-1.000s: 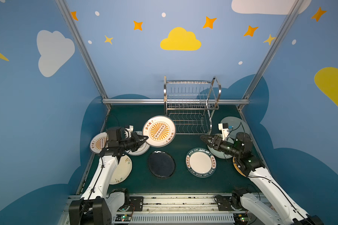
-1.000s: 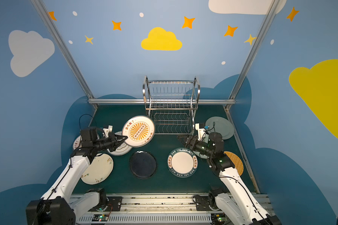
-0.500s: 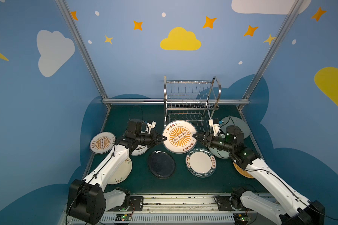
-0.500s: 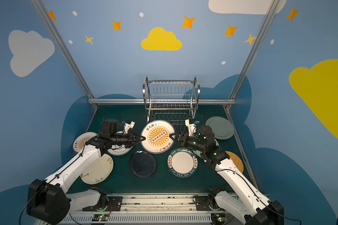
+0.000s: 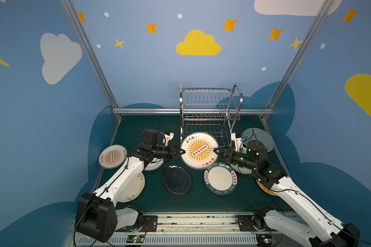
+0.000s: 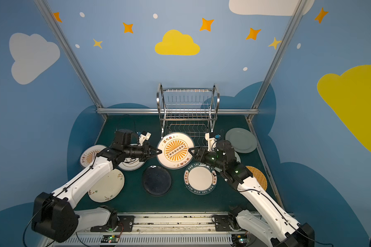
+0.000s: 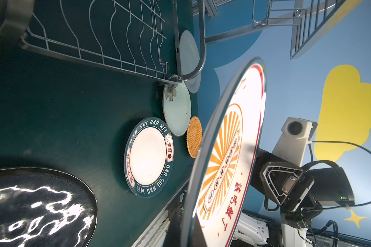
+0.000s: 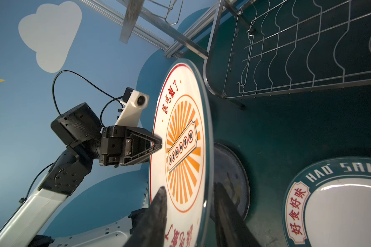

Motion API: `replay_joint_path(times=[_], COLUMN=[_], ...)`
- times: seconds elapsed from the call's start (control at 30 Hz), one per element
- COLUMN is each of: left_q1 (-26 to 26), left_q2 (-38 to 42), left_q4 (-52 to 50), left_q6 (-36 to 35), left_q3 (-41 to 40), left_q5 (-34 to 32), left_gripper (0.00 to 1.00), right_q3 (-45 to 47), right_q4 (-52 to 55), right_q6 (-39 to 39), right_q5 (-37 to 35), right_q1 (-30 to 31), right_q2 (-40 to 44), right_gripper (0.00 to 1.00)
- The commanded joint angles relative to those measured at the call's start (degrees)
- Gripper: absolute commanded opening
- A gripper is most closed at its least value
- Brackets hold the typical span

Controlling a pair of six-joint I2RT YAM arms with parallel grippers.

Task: Load plates into a dish rack
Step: Pass the plate.

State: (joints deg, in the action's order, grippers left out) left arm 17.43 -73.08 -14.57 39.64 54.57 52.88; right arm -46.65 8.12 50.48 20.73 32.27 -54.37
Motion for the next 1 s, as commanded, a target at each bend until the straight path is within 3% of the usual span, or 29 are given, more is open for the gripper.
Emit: replay_joint_path(times=[0.0, 0.27, 0.53, 0.7, 0.83, 0.97], left_q1=[0.14, 0.05, 0.04, -0.1, -1.03, -2.98], left_q2=[0.04, 1.09, 2.94, 5.11, 7.38, 11.51], left_q4=[2.99, 3.15, 0.66, -1.87, -3.18, -3.59], left_q6=[-0.51, -0.73, -2.33, -4.14, -5.11, -5.88], left_q3=[-0.07, -0.74, -1.66, -1.57, -1.78, -2.25], left_q5=[3.43, 3.67, 2.11, -0.14, -2.24, -5.39], left_gripper=[0.04, 0.04, 0.06, 0.42, 0.99, 1.0], right_q3=[-0.12, 2.17, 3.14, 0.79, -2.5, -6.48], right_q4=[0.87, -0.28, 0.71, 4.94, 9.96, 14.2], right_q6=[1.81, 4.77, 6.97, 7.88, 7.94, 6.49], right_q5=[-2.55, -8.22, -19.9, -27.83, -32.24, -35.74], right_q1=[0.98, 3.72, 9.23, 12.86, 13.66, 13.84], right_q2=[0.17, 2.1, 5.44, 5.88, 6.02, 6.74], right_gripper=[0.28, 0.14, 0.0, 0.0, 0.0, 0.0])
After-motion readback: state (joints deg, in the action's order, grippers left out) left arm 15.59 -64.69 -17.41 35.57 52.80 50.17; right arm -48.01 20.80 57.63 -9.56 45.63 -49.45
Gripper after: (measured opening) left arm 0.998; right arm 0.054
